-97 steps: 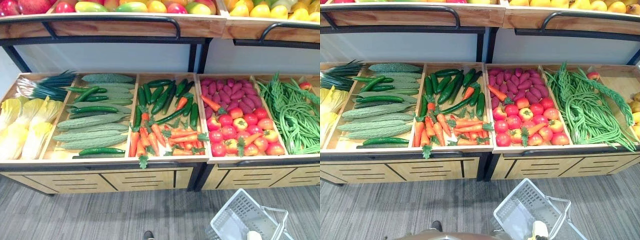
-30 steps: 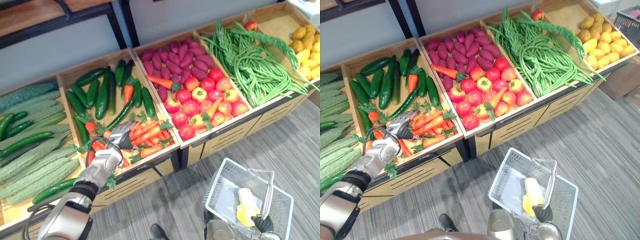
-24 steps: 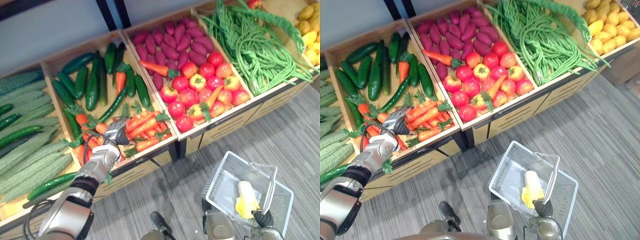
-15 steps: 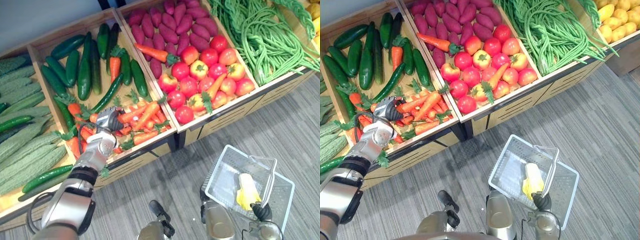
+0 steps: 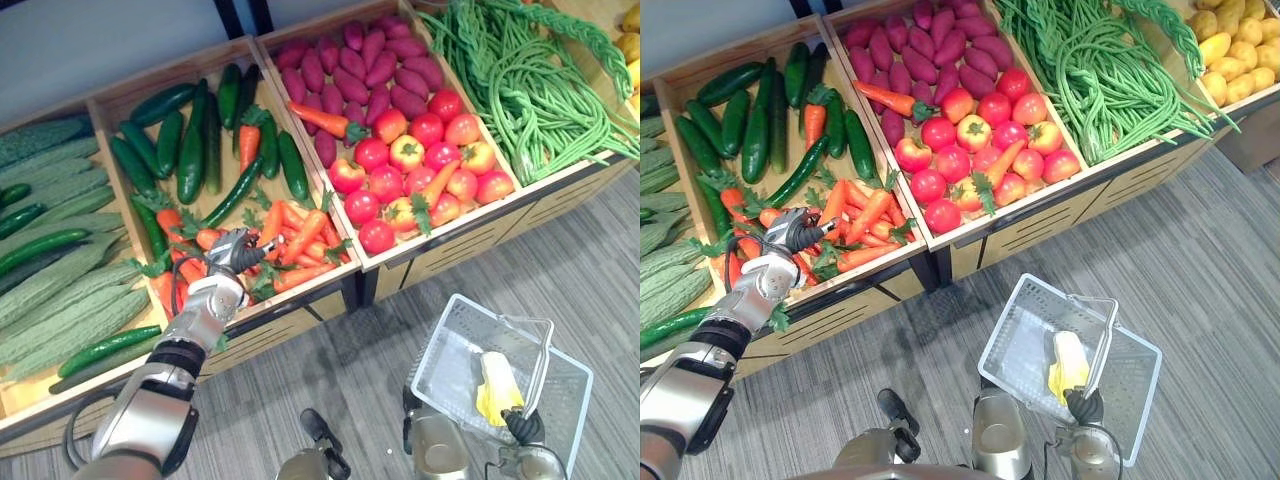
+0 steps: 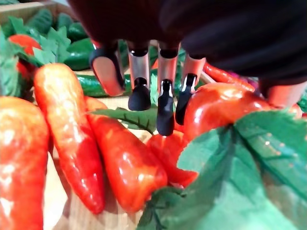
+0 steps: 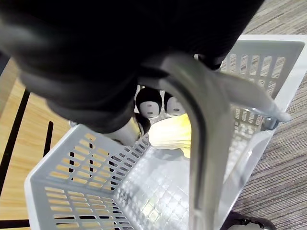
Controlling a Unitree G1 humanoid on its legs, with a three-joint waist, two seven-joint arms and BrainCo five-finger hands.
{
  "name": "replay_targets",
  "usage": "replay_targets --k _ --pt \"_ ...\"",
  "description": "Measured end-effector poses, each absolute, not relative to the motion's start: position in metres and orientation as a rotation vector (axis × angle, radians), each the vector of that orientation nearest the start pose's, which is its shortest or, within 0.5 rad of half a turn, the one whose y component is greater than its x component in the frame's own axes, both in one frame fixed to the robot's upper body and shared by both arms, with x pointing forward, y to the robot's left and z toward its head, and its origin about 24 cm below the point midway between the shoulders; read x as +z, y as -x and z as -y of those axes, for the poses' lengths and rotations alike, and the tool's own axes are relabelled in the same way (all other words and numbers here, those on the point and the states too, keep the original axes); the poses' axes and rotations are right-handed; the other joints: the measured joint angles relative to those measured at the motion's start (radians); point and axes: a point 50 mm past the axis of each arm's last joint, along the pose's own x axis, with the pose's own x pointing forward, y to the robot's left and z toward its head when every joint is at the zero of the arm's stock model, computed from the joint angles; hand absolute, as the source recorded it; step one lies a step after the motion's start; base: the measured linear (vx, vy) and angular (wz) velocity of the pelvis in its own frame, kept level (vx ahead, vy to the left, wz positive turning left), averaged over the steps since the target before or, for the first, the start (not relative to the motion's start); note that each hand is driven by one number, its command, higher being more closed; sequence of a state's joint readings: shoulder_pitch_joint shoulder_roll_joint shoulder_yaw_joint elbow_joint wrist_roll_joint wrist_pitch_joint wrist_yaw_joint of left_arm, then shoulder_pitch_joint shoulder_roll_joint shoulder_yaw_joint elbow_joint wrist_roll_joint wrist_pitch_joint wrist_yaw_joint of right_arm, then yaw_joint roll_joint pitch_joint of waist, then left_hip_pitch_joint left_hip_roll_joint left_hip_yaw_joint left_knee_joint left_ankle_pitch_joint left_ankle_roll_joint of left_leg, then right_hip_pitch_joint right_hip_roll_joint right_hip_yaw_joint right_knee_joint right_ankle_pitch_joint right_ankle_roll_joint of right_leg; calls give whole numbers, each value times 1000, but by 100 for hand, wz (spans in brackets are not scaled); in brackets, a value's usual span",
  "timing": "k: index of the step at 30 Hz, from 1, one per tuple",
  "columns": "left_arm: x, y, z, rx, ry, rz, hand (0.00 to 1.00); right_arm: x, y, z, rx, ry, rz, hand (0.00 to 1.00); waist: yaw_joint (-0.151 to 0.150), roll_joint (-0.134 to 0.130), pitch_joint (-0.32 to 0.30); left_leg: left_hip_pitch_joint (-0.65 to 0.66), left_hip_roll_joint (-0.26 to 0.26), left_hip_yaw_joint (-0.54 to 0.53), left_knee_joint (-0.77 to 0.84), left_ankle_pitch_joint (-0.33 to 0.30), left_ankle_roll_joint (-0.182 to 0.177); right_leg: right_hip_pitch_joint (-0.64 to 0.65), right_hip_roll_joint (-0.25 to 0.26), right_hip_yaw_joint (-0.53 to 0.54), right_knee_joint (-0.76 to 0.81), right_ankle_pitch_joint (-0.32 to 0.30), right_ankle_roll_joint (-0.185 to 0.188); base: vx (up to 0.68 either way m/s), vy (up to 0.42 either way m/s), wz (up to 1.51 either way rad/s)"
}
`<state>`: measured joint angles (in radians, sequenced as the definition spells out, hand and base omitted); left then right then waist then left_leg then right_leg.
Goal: Pick vegetable in the basket
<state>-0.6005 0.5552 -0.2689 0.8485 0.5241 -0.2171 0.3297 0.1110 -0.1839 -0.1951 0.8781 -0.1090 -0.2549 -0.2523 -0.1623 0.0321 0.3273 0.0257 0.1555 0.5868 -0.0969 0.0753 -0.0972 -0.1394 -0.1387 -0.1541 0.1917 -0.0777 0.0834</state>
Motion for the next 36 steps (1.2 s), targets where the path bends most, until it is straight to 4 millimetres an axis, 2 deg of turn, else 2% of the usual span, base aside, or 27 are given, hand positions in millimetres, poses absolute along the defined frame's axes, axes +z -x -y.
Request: replay_targets --k 5,6,12,15,17,20,22,28,32,36 --pt "75 -340 -241 89 -1152 153 100 -120 -119 263 -470 294 -738 100 19 2 -8 28 -4 -32 0 3 1 56 -2 -32 -22 0 0 7 5 18" --pt "74 -338 -240 83 -1155 158 100 -121 -114 264 -472 298 -757 100 29 5 -21 29 -4 -42 -1 3 1 63 -2 -37 -28 0 0 3 1 10" --pt "63 -327 -244 55 -1190 138 100 -130 -99 263 -457 314 -835 100 35 5 -97 40 -1 -79 -4 6 0 120 2 -79 -69 4 4 28 -2 19" --pt "66 -323 -248 54 -1216 152 100 -130 -98 263 -447 330 -849 100 40 6 -113 51 -1 -82 -7 6 0 137 4 -83 -76 4 4 2 2 6" --pt "72 -323 -247 53 -1220 182 100 -131 -97 263 -446 333 -864 100 56 5 -120 58 0 -85 -7 6 0 150 10 -86 -85 6 6 -1 -3 2" --pt "79 -323 -242 36 -1220 230 100 -132 -95 263 -437 350 -881 100 60 5 -131 66 -1 -94 -7 6 1 166 10 -95 -92 6 7 11 -1 8" --pt "89 -323 -242 23 -1237 276 100 -132 -95 263 -427 367 -881 100 60 3 -133 67 -1 -101 -8 6 1 178 10 -105 -104 10 8 13 4 11" --pt "102 -320 -233 -59 -1286 347 100 -128 -101 271 -397 428 -866 100 80 -3 -156 72 -3 -96 -8 6 1 190 11 -104 -121 20 8 14 4 -1" --pt "112 -316 -223 -136 -1304 438 100 -116 -115 290 -329 531 -833 100 89 -12 -162 98 0 -54 -9 5 1 203 10 -74 -123 27 7 -7 15 -17" --pt "116 -309 -210 -192 -1244 512 100 -95 -134 311 -270 609 -750 100 87 -16 -188 88 18 -8 -9 1 1 193 29 -23 -166 78 -3 -52 0 -27"
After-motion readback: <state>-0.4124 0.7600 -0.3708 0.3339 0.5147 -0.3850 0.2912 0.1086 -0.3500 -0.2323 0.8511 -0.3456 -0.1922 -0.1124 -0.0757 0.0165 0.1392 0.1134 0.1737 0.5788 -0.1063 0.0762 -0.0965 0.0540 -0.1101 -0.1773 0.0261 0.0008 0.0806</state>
